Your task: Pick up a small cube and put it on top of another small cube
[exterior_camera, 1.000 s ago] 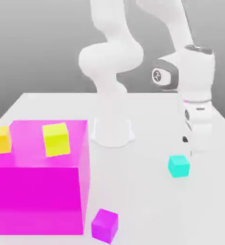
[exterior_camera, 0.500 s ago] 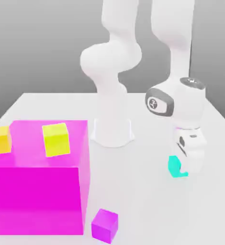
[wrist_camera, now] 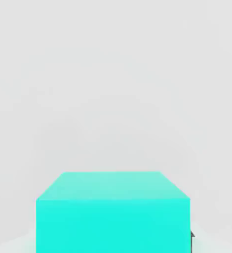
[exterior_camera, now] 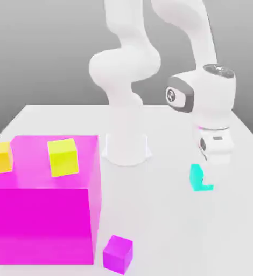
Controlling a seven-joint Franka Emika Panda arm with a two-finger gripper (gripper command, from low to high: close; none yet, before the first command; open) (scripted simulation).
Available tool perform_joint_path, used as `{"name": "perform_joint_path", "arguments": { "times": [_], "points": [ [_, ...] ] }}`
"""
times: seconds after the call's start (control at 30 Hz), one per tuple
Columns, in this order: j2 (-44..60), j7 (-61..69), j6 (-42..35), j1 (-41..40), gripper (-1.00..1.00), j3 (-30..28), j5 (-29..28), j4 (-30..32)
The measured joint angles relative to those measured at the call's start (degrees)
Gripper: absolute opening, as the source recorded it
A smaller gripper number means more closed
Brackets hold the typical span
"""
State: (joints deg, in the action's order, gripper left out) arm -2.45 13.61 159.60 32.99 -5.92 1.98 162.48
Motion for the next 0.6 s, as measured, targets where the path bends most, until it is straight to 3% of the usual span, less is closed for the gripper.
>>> {"name": "perform_joint_path", "arguments": {
  "times": [0.3,0.47,0.5,0.6],
  "points": [
    [5.39,6.49,-9.63,-18.25,-1.00,-9.47,0.13,-15.10],
    [13.53,10.57,-3.78,-20.24,-1.00,-7.91,4.71,-17.28],
    [15.42,11.42,-2.09,-20.73,1.00,-7.25,5.88,-17.37],
    [15.42,11.42,-2.10,-20.73,1.00,-7.25,5.88,-17.37]
  ]
}}
